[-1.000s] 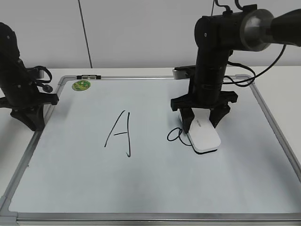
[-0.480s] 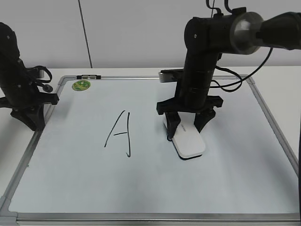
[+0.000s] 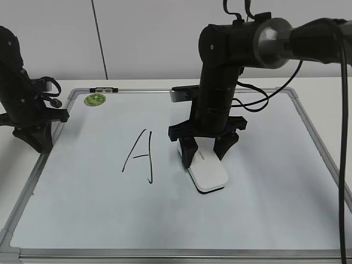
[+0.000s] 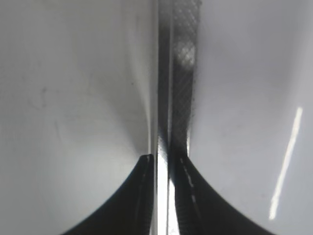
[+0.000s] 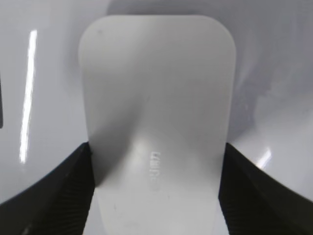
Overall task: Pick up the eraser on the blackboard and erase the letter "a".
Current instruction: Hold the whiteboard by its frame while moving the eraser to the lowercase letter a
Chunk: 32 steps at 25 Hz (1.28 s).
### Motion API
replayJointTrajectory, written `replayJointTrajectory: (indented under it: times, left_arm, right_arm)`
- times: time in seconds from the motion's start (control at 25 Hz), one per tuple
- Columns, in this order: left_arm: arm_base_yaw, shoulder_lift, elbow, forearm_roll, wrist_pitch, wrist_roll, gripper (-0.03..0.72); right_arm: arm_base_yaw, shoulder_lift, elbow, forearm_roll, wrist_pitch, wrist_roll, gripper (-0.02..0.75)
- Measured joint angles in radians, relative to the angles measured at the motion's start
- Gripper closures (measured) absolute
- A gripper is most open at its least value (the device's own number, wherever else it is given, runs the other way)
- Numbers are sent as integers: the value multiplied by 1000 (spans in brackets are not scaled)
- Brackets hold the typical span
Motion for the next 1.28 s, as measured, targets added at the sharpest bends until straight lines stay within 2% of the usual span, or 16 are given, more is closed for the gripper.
replayJointTrajectory:
  times: [0.48,0.96,1.28]
  left_arm:
    - [0,0,0,-6,-4,0,582]
    - [0,0,0,-6,-4,0,582]
    - [0,0,0,-6,-4,0,582]
  right_arm:
    - [-38,1,0,14,-4,2,213]
    - [-170,2,0,41,-2,6,213]
    - [-170,2,0,92,0,-14,213]
